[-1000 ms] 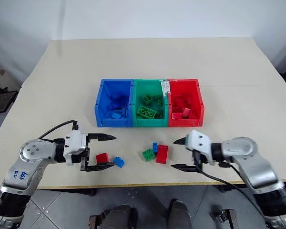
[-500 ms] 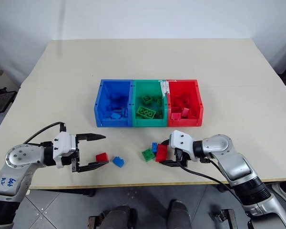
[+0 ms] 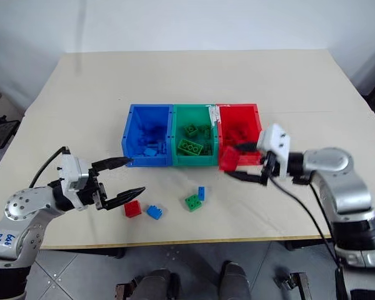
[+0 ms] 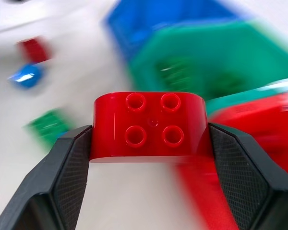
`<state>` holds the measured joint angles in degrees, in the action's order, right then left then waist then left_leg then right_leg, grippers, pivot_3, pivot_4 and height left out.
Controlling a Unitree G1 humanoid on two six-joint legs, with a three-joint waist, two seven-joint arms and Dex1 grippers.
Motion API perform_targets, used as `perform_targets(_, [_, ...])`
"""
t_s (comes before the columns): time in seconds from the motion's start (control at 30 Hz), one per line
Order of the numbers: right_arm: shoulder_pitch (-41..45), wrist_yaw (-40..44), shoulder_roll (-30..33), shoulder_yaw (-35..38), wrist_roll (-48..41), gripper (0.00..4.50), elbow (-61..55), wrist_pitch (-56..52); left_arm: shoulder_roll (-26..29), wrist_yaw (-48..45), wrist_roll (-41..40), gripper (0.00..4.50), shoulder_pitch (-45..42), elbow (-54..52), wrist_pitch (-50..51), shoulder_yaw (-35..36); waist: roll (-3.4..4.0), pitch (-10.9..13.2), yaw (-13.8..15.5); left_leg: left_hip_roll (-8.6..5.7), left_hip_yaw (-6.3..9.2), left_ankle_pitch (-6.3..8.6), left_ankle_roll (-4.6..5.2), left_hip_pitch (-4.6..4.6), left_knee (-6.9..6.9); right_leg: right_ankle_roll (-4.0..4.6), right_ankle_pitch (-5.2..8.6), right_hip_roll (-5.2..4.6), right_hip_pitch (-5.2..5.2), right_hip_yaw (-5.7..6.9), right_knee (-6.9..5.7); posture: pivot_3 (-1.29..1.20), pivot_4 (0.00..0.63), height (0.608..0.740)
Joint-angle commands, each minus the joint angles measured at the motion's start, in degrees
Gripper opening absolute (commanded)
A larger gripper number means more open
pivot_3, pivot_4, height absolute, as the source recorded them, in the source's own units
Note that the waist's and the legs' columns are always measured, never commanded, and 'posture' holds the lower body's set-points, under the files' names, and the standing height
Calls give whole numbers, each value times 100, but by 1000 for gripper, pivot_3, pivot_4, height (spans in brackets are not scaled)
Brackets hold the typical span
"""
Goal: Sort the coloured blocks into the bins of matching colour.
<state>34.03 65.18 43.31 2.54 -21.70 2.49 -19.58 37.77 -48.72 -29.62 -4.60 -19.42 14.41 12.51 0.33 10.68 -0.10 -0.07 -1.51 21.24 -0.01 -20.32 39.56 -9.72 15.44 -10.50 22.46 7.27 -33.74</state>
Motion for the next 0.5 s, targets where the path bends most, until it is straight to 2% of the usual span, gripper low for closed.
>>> perform_targets(0.03, [896, -609, -290, -31, 650, 3327, 1526, 980, -92, 242, -114, 4500, 21, -119, 8, 260, 1, 0, -23, -1, -2, 0, 0, -1, 2, 0, 0, 0, 0, -1, 2, 0, 150, 740])
perform_targets(0.13, [1447, -685, -603, -119, 798, 3327, 2362, 1109, -16, 174, -177, 4500, 77, -125, 105, 322, 2, 1, -41, 1, -7, 0, 0, 1, 0, 0, 0, 1, 4, -5, -3, 0, 150, 740])
perform_targets(0.23, [1744, -760, -750, -226, 1056, 4365, 2911, 1409, 40, 148, -195, 4500, 161, -203, 151, 398, 2, 1, -38, 2, -3, 0, -1, 0, -9, 0, 0, 0, 7, 2, -4, 0, 150, 740])
perform_targets(0.27, [1783, -763, -771, -226, 1102, 4475, 2999, 1528, 45, 152, -158, 4500, 179, -207, 128, 424, 2, 1, -25, 0, -2, 0, -1, -2, -9, -1, 0, 0, 8, 4, -2, 0, 150, 740])
perform_targets(0.4, [1768, -726, -765, -167, 1133, 4475, 3008, 1707, 49, 158, -116, 4500, 197, -185, 96, 476, 3, 1, -19, -1, 6, 1, 0, -8, -10, -2, -1, -2, 8, 13, 1, 0, 150, 740])
perform_targets(0.5, [1229, -292, -535, 187, 647, 4475, 2301, 1703, 98, 84, -8, 4500, 156, -150, 38, 375, 3, 1, 0, 2, 7, 1, -1, -8, -9, -2, -1, 0, 8, 15, 0, 0, 150, 740])
